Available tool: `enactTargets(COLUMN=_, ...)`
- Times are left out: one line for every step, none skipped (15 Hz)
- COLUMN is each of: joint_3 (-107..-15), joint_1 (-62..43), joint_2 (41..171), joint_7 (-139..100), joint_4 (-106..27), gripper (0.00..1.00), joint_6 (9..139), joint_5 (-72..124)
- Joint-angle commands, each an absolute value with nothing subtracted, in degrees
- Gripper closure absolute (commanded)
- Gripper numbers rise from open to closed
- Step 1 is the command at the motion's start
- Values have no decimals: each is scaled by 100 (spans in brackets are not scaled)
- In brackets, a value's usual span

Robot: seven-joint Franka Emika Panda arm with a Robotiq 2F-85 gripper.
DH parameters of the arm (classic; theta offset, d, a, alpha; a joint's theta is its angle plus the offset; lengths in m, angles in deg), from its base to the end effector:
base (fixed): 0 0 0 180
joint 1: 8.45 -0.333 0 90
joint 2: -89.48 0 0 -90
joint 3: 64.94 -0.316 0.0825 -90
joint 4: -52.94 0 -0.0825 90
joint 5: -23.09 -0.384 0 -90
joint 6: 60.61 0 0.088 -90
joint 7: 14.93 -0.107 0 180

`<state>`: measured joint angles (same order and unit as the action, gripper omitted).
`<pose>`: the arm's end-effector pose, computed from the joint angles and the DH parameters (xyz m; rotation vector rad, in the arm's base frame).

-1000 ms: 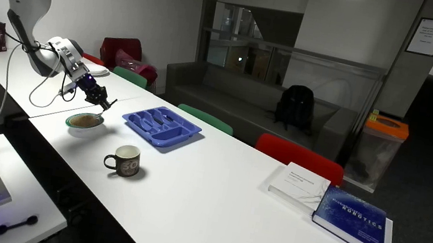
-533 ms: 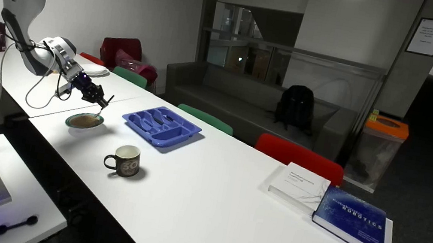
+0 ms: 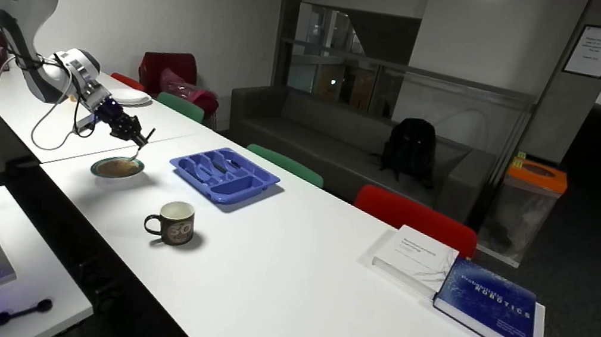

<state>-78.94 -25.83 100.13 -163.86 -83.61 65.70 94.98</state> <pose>0.4263 0.2250 0.2329 2.2716 -1.3549 1.1171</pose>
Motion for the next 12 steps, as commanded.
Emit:
enactTargets(joint_3=-8023, joint_1=-2648, joint_2=9741, joint_7=-16377, joint_4=-8569, gripper=97, joint_6=6304, joint_5=9623)
enactTargets(joint_3=-8051, joint_1=-2662, joint_2=9727, joint_7=-16377, joint_4=-8563, gripper=97, joint_6=6268, joint_5=9627)
enactTargets(joint_3=-8075, joint_1=-2679, joint_2=9714, joint_7=-16378, joint_4=-8566, gripper=97, joint_6=6250, joint_5=9641)
enactTargets(joint_3=-8089, joint_1=-2700, joint_2=9693, joint_7=-16379, joint_4=-8562, gripper=97, joint_6=6210, joint_5=9655)
enactTargets(joint_3=-8102, joint_1=-2717, joint_2=9689, joint_7=-16380, joint_4=-8570, gripper=97, joint_6=6175, joint_5=9679)
enactTargets(joint_3=-8106, joint_1=-2722, joint_2=9673, joint_7=-16380, joint_4=-8560, gripper=97, joint_6=6120, joint_5=9733)
enactTargets(joint_3=-8094, joint_1=-2717, joint_2=9689, joint_7=-16380, joint_4=-8549, gripper=97, joint_6=6134, joint_5=9816)
enactTargets(joint_3=-8086, joint_1=-2709, joint_2=9690, joint_7=-16379, joint_4=-8526, gripper=97, joint_6=6140, joint_5=9883)
enactTargets(joint_3=-8072, joint_1=-2685, joint_2=9733, joint_7=-16378, joint_4=-8515, gripper=97, joint_6=6200, joint_5=9972)
enactTargets(joint_3=-8062, joint_1=-2662, joint_2=9755, joint_7=-16377, joint_4=-8504, gripper=97, joint_6=6253, joint_5=10035)
enactTargets(joint_3=-8039, joint_1=-2623, joint_2=9806, joint_7=-16376, joint_4=-8481, gripper=97, joint_6=6340, joint_5=10100)
enactTargets(joint_3=-8015, joint_1=-2587, joint_2=9839, joint_7=-16375, joint_4=-8464, gripper=97, joint_6=6415, joint_5=10168)
